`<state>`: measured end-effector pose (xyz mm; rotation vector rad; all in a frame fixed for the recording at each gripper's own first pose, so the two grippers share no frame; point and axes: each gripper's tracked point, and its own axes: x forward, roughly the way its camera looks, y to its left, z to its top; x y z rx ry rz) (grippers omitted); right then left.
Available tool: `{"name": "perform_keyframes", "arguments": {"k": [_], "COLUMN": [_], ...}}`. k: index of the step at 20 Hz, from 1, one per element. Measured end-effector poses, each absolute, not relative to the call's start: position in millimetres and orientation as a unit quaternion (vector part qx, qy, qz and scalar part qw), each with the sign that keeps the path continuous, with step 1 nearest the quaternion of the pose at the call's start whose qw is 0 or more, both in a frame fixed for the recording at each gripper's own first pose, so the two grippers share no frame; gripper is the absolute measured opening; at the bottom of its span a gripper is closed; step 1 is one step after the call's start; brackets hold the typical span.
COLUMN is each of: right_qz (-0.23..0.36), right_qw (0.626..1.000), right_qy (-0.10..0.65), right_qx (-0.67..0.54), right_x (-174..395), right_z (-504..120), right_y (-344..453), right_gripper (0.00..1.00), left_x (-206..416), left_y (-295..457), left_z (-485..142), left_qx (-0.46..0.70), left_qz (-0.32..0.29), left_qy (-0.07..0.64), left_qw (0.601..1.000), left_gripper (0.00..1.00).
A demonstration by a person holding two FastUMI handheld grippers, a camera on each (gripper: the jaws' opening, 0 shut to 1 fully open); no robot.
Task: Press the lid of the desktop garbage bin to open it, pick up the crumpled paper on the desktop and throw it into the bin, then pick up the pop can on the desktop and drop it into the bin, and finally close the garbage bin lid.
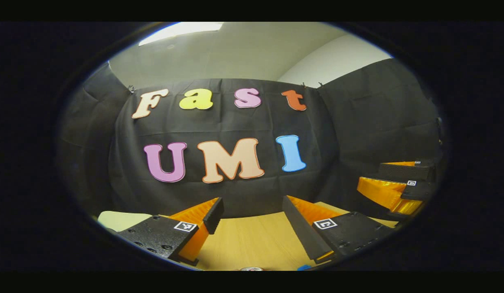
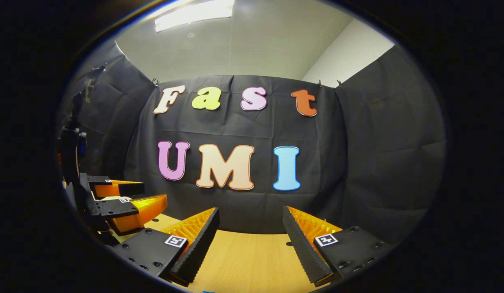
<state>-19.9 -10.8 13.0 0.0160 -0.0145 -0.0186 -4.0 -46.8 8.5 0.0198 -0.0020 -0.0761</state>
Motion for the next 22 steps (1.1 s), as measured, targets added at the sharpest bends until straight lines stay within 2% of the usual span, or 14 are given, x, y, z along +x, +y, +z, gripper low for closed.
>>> {"name": "perform_keyframes", "arguments": {"k": [1, 3, 4, 5, 6, 7, 8, 10, 13, 14, 15, 16, 17, 22], "right_qz": [-0.005, 0.003, 0.006, 0.010, 0.015, 0.018, 0.023, 0.034, 0.054, 0.062, 0.069, 0.077, 0.084, 0.123], "right_qw": [1.000, 1.000, 1.000, 1.000, 1.000, 1.000, 1.000, 0.999, 0.998, 0.998, 0.997, 0.997, 0.996, 0.992], "right_qy": [-0.005, 0.001, 0.004, 0.006, 0.008, 0.009, 0.011, 0.015, 0.022, 0.024, 0.025, 0.025, 0.027, 0.034], "right_qx": [0.011, 0.013, 0.013, 0.014, 0.015, 0.016, 0.016, 0.016, 0.018, 0.019, 0.019, 0.018, 0.016, 0.012], "right_x": [-18.4, -15.3, -15.2, -13.5, -12.2, -10.5, -10.0, -6.5, 0.9, 2.9, 5.1, 6.5, 9.0, 16.5], "right_z": [11.6, 7.7, 6.8, 6.2, 4.7, 4.2, 2.9, 0.5, -4.1, -5.4, -5.6, -5.5, -6.5, -13.4], "right_y": [-9.1, -5.8, -5.3, -3.5, -1.6, -0.2, 2.2, 7.3, 19.9, 25.3, 30.6, 36.3, 42.1, 75.3], "right_gripper": [0.98, 0.98, 0.98, 0.96, 0.98, 0.98, 0.98, 0.98, 0.98, 0.98, 0.98, 0.96, 1.00, 0.98], "left_x": [-4.4, -6.7, -6.8, -7.5, -8.1, -9.1, -9.5, -12.6, -17.9, -20.3, -23.9, -24.2, -28.9, -46.7], "left_y": [-45.3, -39.7, -35.4, -30.1, -23.9, -19.0, -13.3, -4.9, 15.3, 23.2, 32.5, 37.5, 45.6, 93.4], "left_z": [8.6, 5.4, 3.4, 1.3, -0.6, -3.4, -5.0, -10.4, -13.6, -14.6, -15.3, -17.0, -18.1, -36.7], "left_qx": [0.009, 0.008, 0.009, 0.011, 0.012, 0.013, 0.015, 0.020, 0.022, 0.023, 0.023, 0.023, 0.025, 0.024], "left_qz": [-0.033, -0.021, -0.013, -0.002, 0.009, 0.017, 0.025, 0.037, 0.063, 0.074, 0.086, 0.094, 0.105, 0.157], "left_qy": [-0.001, 0.002, 0.005, 0.008, 0.011, 0.015, 0.018, 0.029, 0.036, 0.037, 0.038, 0.039, 0.041, 0.066], "left_qw": [0.999, 1.000, 1.000, 1.000, 1.000, 1.000, 0.999, 0.999, 0.997, 0.996, 0.995, 0.995, 0.993, 0.985], "left_gripper": [0.94, 0.82, 0.84, 0.80, 0.66, 0.60, 0.43, 0.39, 0.23, 0.13, 0.12, 0.00, 0.00, 0.00]}}
